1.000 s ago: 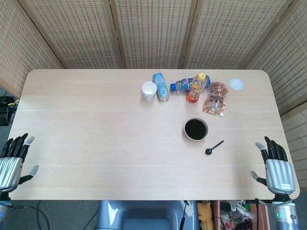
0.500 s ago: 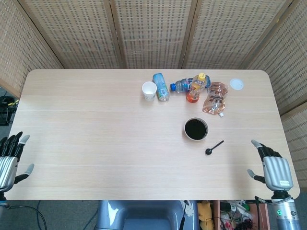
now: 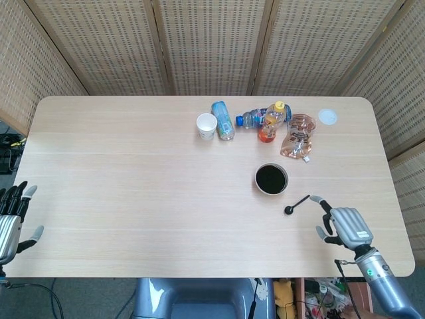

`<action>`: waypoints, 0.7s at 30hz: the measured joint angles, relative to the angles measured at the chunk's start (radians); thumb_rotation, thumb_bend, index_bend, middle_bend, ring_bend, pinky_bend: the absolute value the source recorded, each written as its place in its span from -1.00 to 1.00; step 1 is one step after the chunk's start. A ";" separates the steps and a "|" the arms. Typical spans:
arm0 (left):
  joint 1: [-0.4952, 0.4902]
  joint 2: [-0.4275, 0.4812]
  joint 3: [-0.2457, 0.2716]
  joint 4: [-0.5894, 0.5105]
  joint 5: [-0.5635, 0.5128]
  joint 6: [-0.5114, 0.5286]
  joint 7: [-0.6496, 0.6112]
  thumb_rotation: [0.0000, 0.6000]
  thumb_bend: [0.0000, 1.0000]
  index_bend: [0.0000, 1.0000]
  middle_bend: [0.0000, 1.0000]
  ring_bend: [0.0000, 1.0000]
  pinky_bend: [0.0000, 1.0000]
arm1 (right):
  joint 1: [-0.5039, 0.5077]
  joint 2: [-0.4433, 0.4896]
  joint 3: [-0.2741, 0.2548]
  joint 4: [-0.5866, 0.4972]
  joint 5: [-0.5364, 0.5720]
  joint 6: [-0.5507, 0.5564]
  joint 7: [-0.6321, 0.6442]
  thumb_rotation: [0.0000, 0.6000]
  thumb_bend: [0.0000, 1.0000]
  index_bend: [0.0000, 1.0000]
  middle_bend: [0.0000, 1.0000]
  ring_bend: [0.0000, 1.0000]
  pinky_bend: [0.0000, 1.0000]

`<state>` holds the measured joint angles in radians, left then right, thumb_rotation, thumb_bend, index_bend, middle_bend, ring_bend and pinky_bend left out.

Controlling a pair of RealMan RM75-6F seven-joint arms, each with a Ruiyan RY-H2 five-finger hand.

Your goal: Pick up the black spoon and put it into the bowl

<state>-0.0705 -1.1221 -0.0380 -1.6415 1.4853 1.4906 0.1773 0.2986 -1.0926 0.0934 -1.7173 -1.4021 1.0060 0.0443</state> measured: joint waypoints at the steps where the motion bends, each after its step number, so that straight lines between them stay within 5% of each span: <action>1: -0.001 0.000 -0.001 0.001 -0.001 -0.001 -0.001 1.00 -0.35 -1.00 -1.00 -1.00 -1.00 | 0.020 0.003 0.000 0.002 0.005 -0.035 0.011 1.00 0.33 -0.63 0.80 0.92 0.93; 10: -0.006 -0.004 -0.001 0.014 -0.013 -0.016 -0.008 1.00 -0.35 -1.00 -1.00 -1.00 -1.00 | 0.163 -0.014 -0.007 0.050 0.064 -0.264 0.043 1.00 0.50 -0.63 0.84 0.95 0.97; 21: -0.009 -0.009 -0.001 0.026 -0.019 -0.023 -0.018 1.00 -0.35 -1.00 -1.00 -1.00 -1.00 | 0.245 -0.089 -0.028 0.152 0.170 -0.386 0.011 1.00 0.52 -0.63 0.85 0.96 0.97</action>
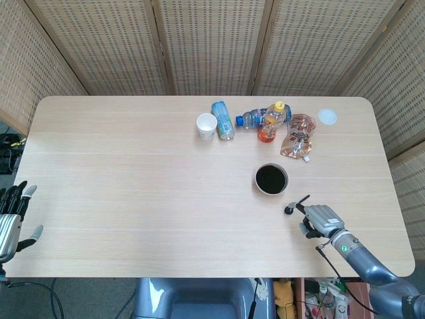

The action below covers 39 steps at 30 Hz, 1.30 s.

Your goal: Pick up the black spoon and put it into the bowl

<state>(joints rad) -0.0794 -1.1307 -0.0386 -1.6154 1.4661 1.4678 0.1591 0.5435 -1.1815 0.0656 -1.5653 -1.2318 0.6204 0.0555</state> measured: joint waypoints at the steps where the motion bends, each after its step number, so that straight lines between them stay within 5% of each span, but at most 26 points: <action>1: 0.000 -0.001 0.000 0.001 -0.001 -0.001 -0.001 1.00 -0.35 -1.00 -1.00 -1.00 -1.00 | 0.004 -0.007 -0.003 0.007 0.010 -0.007 -0.004 1.00 0.53 -0.63 0.85 0.96 0.98; 39: 0.006 -0.017 0.007 0.045 -0.026 -0.018 -0.043 1.00 -0.35 -1.00 -1.00 -1.00 -1.00 | 0.104 -0.107 -0.064 0.090 0.201 -0.062 -0.129 1.00 0.53 -0.63 0.85 0.96 0.98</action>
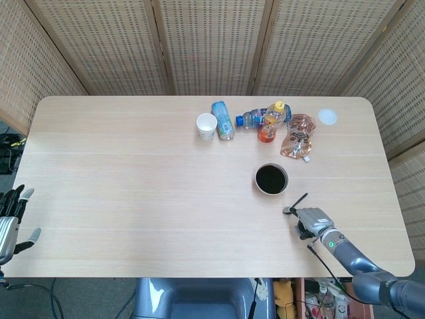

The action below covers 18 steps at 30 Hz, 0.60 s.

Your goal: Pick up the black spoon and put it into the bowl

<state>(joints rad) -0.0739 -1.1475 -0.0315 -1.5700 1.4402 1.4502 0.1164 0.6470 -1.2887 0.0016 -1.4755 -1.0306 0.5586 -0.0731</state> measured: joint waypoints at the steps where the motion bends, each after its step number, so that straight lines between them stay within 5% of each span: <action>1: 0.000 0.000 0.000 0.001 0.000 0.000 0.000 1.00 -0.35 -1.00 -1.00 -1.00 -1.00 | 0.002 -0.001 -0.001 0.000 0.003 0.000 -0.002 1.00 0.53 -0.63 0.86 0.96 0.98; 18: -0.006 -0.006 -0.001 0.004 -0.001 -0.009 0.003 1.00 -0.35 -1.00 -1.00 -1.00 -1.00 | -0.006 0.023 -0.042 -0.018 0.051 0.024 -0.027 1.00 0.53 -0.63 0.86 0.96 0.98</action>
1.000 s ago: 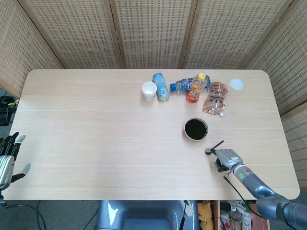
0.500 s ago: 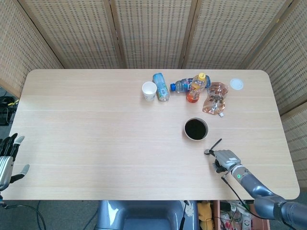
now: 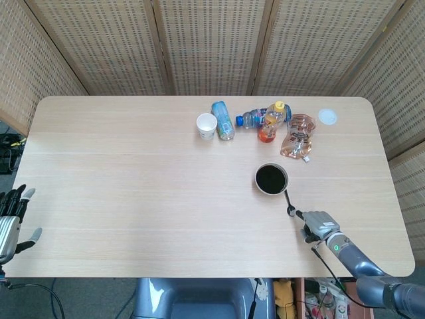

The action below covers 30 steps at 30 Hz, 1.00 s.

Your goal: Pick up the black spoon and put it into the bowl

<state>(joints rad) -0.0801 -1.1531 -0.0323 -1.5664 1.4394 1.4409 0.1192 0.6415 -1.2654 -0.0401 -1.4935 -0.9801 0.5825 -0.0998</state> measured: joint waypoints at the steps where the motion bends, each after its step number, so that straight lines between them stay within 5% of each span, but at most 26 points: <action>1: 0.000 0.000 0.000 0.000 0.000 0.000 0.001 1.00 -0.35 -1.00 -1.00 -1.00 -1.00 | -0.002 0.003 -0.002 -0.002 0.001 0.003 0.000 1.00 0.53 -0.63 0.86 0.96 0.98; 30: -0.007 -0.003 -0.001 -0.008 -0.010 -0.012 0.017 1.00 -0.35 -1.00 -1.00 -1.00 -1.00 | -0.053 0.054 -0.031 0.026 0.037 0.045 0.009 1.00 0.53 -0.63 0.85 0.96 0.98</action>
<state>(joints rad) -0.0873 -1.1558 -0.0337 -1.5741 1.4290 1.4287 0.1366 0.5882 -1.2112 -0.0712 -1.4672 -0.9427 0.6278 -0.0906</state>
